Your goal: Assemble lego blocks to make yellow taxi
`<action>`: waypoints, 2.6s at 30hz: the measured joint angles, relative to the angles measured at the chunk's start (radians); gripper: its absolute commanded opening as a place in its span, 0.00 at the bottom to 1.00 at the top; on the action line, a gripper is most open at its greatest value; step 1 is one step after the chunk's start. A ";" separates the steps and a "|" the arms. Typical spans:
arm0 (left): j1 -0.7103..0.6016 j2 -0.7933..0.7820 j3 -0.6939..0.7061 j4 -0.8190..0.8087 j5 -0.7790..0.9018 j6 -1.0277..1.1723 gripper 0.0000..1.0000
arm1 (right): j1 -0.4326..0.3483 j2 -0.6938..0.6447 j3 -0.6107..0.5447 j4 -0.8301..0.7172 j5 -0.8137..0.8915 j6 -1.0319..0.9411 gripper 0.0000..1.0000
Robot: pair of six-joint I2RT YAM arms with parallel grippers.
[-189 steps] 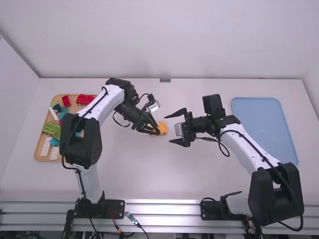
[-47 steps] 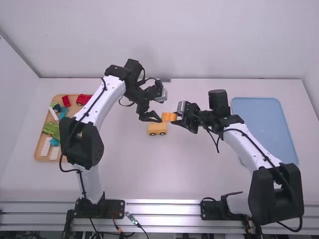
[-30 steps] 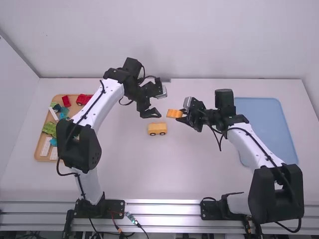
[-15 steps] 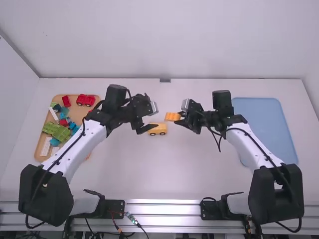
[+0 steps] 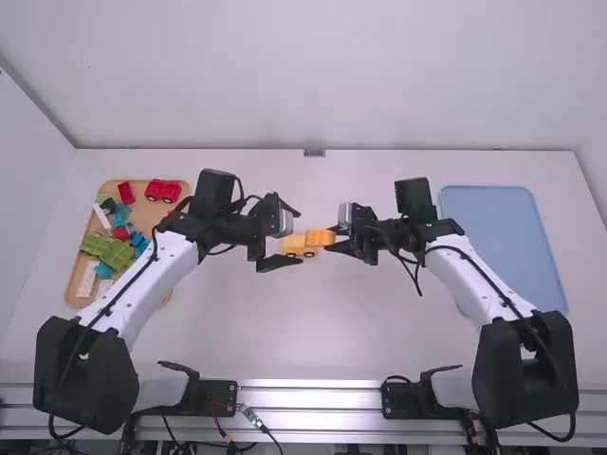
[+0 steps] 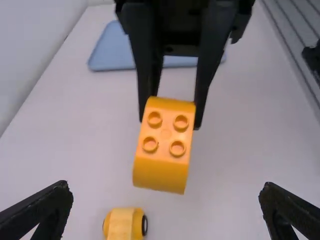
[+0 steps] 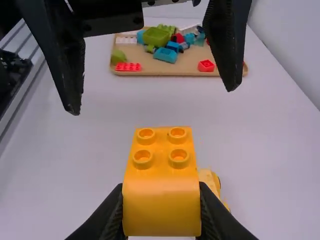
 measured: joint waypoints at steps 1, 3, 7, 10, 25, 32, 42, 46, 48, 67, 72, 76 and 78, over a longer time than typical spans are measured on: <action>0.000 0.000 0.000 -0.002 0.011 0.008 0.99 | 0.000 0.000 0.000 0.000 -0.002 -0.003 0.16; -0.005 0.000 0.000 0.002 0.034 0.023 0.99 | 0.003 0.000 0.000 0.000 -0.007 -0.011 0.16; -0.005 0.000 0.000 0.005 0.067 0.040 1.00 | 0.021 0.000 0.000 -0.001 -0.008 -0.022 0.16; -0.005 0.000 0.000 0.004 0.079 0.043 1.00 | 0.046 0.000 0.000 0.000 -0.009 -0.025 0.16; -0.014 0.005 0.000 0.065 0.062 0.010 0.96 | 0.070 0.000 0.000 0.075 -0.023 0.019 0.15; -0.018 0.043 0.000 0.110 0.033 -0.088 0.92 | 0.070 0.000 0.000 0.059 -0.023 0.044 0.15; -0.019 0.044 0.000 0.111 0.021 -0.113 0.76 | 0.082 0.000 0.000 0.072 -0.017 0.029 0.15; -0.020 0.044 0.000 0.106 0.021 -0.116 0.73 | 0.103 0.000 0.000 0.096 0.005 0.039 0.15; -0.020 0.044 -0.001 0.112 0.021 -0.116 0.73 | 0.106 0.000 0.000 0.103 0.013 0.051 0.15; -0.020 0.044 -0.046 0.149 0.016 -0.116 0.58 | 0.111 0.000 0.000 0.105 0.034 0.077 0.14; -0.020 0.044 -0.046 0.148 0.016 -0.116 0.56 | 0.111 0.000 0.000 0.105 0.042 0.078 0.15; -0.020 0.044 -0.046 0.145 0.015 -0.116 0.56 | 0.111 0.000 0.000 0.104 0.051 0.084 0.15; -0.020 0.044 -0.046 0.145 0.014 -0.116 0.56 | 0.111 0.000 0.000 0.104 0.055 0.084 0.14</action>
